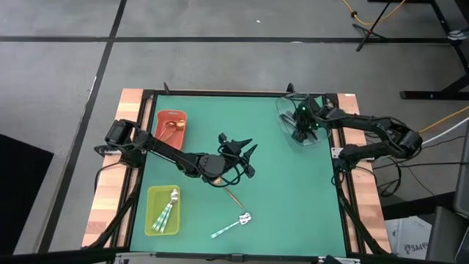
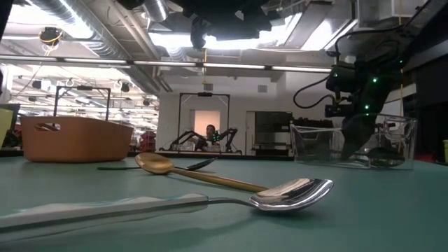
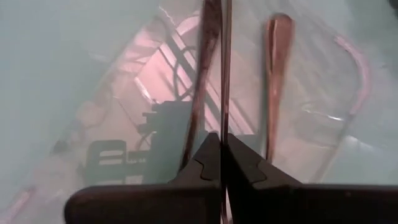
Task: Sort silverware by color (type)
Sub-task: Put the black spoon into the transparent bin
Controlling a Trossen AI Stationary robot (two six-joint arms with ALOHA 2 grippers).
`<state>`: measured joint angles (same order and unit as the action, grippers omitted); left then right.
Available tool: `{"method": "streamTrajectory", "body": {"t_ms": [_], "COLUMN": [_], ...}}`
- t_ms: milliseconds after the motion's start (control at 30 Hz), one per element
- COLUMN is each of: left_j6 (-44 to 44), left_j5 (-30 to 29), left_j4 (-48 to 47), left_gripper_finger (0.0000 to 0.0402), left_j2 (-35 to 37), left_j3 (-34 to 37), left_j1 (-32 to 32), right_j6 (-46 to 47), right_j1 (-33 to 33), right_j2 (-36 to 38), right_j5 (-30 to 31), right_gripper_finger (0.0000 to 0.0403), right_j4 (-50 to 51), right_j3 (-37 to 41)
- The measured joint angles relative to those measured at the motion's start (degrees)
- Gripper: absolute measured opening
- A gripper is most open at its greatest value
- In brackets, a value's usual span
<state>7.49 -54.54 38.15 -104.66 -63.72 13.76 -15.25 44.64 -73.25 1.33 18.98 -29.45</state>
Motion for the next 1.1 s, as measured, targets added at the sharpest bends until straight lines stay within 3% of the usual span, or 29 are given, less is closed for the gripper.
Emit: {"method": "streamTrajectory", "body": {"t_ms": [267, 700, 1100], "left_j6": [-0.1, -0.1, 0.1], "left_j5": [0.0, 0.1, 2.1], "left_j4": [0.0, 0.0, 0.0], "left_gripper_finger": [0.0119, 0.0119, 0.0119], "left_j2": [0.0, 0.0, 0.0], "left_j3": [0.0, 0.0, 0.0], "left_j1": [0.0, 0.0, 0.9], "right_j6": [0.0, 0.0, 0.0], "right_j1": [0.0, 0.0, 0.0], "right_j2": [0.0, 0.0, 0.0], "right_j5": [1.2, 1.2, 1.2], "right_gripper_finger": [0.0007, 0.0067, 0.0069], "right_j4": [0.0, 0.0, 0.0], "right_j3": [0.0, 0.0, 0.0]}}
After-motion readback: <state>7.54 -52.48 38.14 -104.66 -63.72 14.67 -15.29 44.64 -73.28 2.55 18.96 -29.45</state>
